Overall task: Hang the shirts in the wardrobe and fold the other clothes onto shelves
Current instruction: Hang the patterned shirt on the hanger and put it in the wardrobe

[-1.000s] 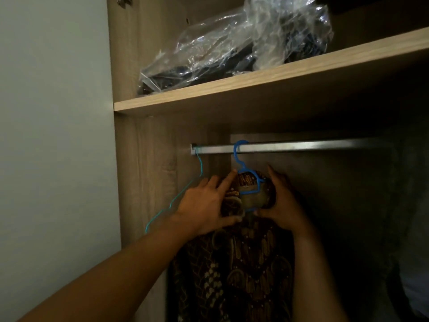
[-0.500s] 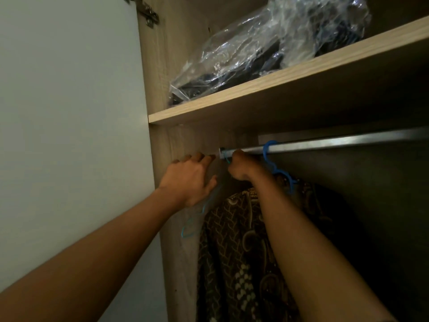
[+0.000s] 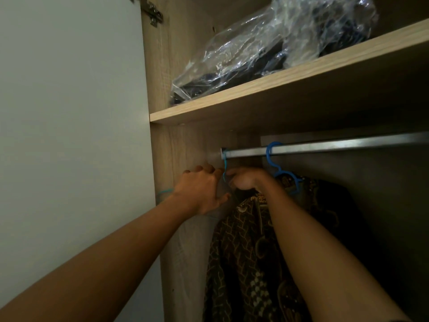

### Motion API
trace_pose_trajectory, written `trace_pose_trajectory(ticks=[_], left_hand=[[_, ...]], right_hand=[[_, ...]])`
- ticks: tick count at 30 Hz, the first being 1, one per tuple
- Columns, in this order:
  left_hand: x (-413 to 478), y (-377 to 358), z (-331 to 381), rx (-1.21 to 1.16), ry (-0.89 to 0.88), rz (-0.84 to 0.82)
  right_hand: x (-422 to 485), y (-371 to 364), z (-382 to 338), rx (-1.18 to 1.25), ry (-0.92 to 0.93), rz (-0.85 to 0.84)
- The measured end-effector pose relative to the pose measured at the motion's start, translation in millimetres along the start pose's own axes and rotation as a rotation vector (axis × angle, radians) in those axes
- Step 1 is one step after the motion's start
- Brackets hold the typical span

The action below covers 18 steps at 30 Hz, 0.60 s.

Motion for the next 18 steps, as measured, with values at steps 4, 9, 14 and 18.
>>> trace_pose_trajectory(ticks=[4, 9, 14, 18], left_hand=[[1, -6, 5, -0.015, 0.028, -0.051], [0, -15, 3, 0.004, 0.059, -0.099], [-2, -17, 0, 0.051, 0.069, -0.121], [-3, -15, 0, 0.093, 0.066, -0.093]], right_hand=[[0, 0, 3, -0.051, -0.015, -0.001], [1, -7, 8, -0.045, 0.015, -0.044], [-7, -8, 16, 0.061, 0.082, -0.09], [-15, -9, 24, 0.132, 0.127, -0.102]])
Point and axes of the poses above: each hand's wrist, its own x-axis towards the middle knuckle, its own y-axis out of the back of the hand, z = x × y, the point moved 3 cm from there along x, towards the middle knuckle, and after that the axes turned 15 degrees about -x, right-handed, at the moved point
